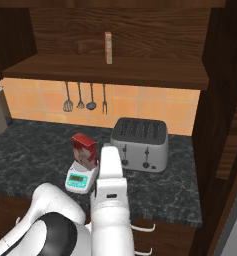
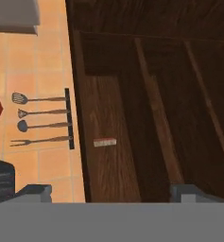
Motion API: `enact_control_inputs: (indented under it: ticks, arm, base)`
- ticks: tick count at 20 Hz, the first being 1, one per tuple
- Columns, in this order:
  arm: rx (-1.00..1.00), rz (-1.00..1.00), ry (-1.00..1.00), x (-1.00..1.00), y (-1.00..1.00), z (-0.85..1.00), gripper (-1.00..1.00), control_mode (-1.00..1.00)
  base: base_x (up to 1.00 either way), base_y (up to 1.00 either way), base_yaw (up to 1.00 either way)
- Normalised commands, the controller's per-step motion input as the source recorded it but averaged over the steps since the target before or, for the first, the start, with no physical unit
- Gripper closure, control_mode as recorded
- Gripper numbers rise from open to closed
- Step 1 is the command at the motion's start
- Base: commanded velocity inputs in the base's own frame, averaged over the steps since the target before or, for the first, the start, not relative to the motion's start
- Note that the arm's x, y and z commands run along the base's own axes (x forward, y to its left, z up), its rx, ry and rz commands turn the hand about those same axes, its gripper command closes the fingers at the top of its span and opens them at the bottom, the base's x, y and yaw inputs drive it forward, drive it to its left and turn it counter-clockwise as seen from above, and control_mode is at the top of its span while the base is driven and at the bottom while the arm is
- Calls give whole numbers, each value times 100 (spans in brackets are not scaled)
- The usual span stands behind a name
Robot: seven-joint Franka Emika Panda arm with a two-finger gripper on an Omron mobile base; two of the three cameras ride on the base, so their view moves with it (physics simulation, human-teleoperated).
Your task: Pick the cereal and place it on the digital scale for weighing, and close the cabinet.
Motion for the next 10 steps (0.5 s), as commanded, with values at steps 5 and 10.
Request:
enact_control_inputs:
  ticks: [5, 10]
  arm:
    - [6, -20, -3, -61, -91, 33, -100, -100]
    - [4, -12, 0, -67, -83, 29, -100, -100]
  base:
    - [0, 0, 0]
    - [0, 0, 0]
